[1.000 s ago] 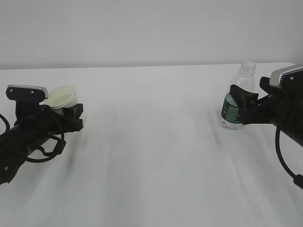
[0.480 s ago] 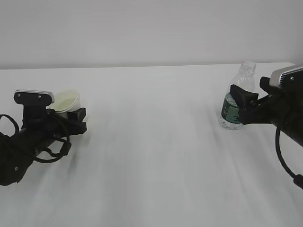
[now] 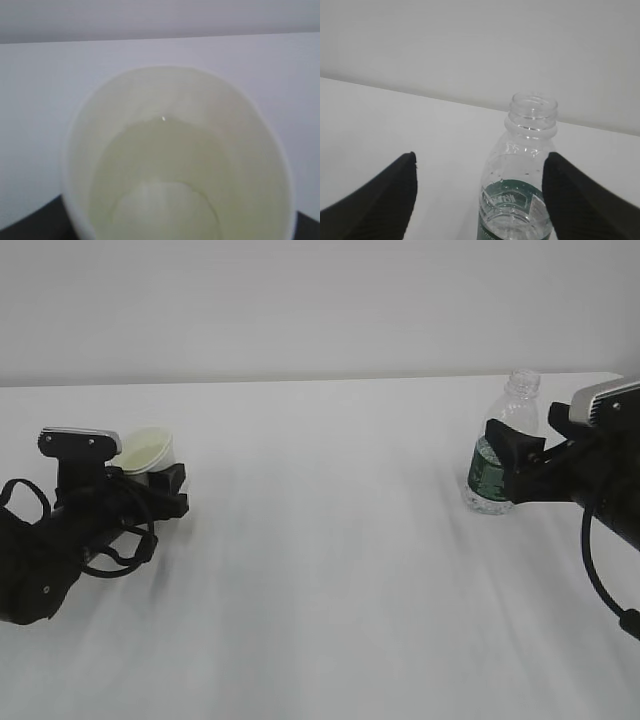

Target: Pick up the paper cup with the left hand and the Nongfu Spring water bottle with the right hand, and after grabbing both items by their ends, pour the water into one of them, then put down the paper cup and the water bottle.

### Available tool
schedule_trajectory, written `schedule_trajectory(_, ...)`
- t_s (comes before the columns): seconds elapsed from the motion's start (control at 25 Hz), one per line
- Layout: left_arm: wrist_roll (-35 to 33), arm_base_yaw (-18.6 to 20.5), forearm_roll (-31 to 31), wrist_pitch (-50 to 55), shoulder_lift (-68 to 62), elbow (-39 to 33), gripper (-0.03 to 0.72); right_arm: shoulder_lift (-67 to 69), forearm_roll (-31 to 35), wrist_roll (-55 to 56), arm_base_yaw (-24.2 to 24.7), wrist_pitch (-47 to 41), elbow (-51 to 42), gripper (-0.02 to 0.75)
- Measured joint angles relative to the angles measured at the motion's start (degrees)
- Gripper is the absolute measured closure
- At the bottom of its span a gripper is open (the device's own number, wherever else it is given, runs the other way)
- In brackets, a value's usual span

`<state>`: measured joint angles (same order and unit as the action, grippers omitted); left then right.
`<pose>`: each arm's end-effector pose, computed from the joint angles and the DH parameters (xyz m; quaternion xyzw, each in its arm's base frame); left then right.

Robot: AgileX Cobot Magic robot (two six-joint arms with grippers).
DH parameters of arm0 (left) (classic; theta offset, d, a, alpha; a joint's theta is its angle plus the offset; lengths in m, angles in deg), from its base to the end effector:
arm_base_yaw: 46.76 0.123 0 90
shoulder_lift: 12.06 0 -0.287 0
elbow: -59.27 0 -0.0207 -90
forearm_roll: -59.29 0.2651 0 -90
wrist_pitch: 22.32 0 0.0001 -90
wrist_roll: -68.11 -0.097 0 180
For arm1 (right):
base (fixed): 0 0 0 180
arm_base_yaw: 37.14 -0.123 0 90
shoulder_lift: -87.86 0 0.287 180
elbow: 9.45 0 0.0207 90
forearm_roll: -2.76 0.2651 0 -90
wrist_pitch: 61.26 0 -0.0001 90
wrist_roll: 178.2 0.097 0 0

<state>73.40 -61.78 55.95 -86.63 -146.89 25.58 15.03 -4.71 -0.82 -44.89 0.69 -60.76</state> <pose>0.3580 -0.0908 0.0469 0.0409 0.7882 -0.0955 0.6066 0.2927 0.0511 0.1468 -0.1282 0.7361 0.0522 0.6626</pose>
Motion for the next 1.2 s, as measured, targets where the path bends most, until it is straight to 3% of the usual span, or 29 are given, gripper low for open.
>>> schedule_trajectory(1.2, 0.0, 0.0, -0.68, 0.0, 0.0, 0.0, 0.208, 0.0, -0.1, 0.0, -0.09, 0.0, 0.0, 0.145)
